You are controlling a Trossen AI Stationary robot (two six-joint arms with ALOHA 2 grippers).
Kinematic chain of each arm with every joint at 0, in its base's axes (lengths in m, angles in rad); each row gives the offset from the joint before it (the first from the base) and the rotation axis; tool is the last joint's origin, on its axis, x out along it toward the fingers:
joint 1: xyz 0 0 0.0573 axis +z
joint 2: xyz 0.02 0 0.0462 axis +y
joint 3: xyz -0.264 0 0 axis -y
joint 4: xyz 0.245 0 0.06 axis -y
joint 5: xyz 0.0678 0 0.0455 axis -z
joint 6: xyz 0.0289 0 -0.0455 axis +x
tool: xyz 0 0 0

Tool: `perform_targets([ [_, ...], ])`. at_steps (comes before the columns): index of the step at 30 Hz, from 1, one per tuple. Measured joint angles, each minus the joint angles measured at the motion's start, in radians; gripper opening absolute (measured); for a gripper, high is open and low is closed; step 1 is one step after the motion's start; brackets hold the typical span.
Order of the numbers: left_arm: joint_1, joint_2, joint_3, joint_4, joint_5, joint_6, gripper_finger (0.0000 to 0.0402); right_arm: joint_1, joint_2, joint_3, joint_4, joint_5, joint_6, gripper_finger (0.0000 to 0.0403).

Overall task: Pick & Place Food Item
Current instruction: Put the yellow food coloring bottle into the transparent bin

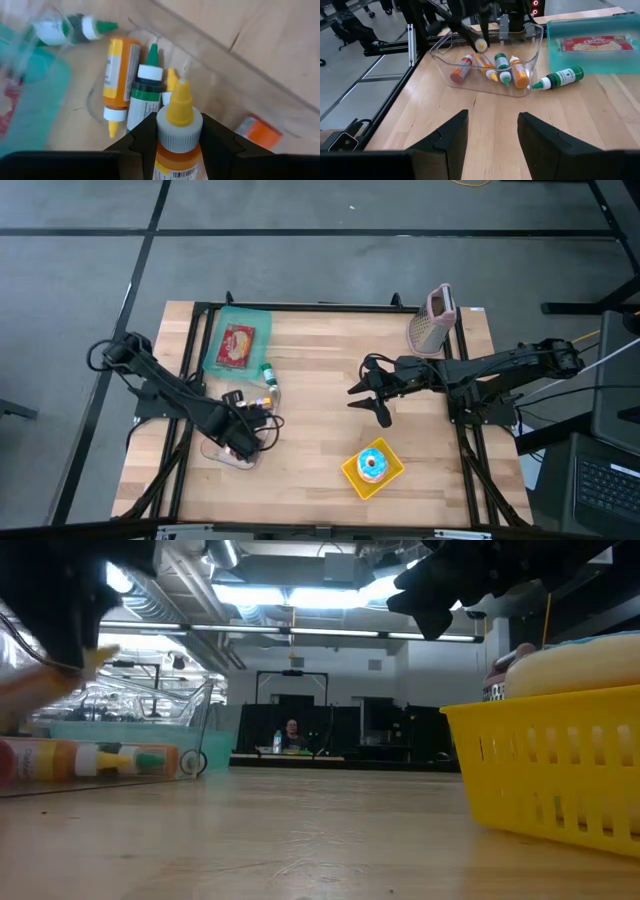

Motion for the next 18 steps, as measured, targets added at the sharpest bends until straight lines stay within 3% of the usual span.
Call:
perform_targets([
  [4,0.014,0.0,-0.09,0.064,0.008,0.005,0.0113,0.0,0.0,0.0,0.0,0.003,0.0,0.0168],
  [8,0.027,0.002,-0.16,0.167,0.082,0.02,0.0113,0.0,0.0,0.0,-0.005,0.003,0.0,0.0168],
  [13,0.026,0.002,-0.194,0.266,0.105,0.032,0.0117,0.0,0.0,0.0,-0.012,0.003,-0.003,0.0168],
  [18,0.027,-0.001,-0.172,0.253,0.022,0.044,0.0191,0.0,0.0,0.0,-0.012,0.003,-0.003,0.0168],
])
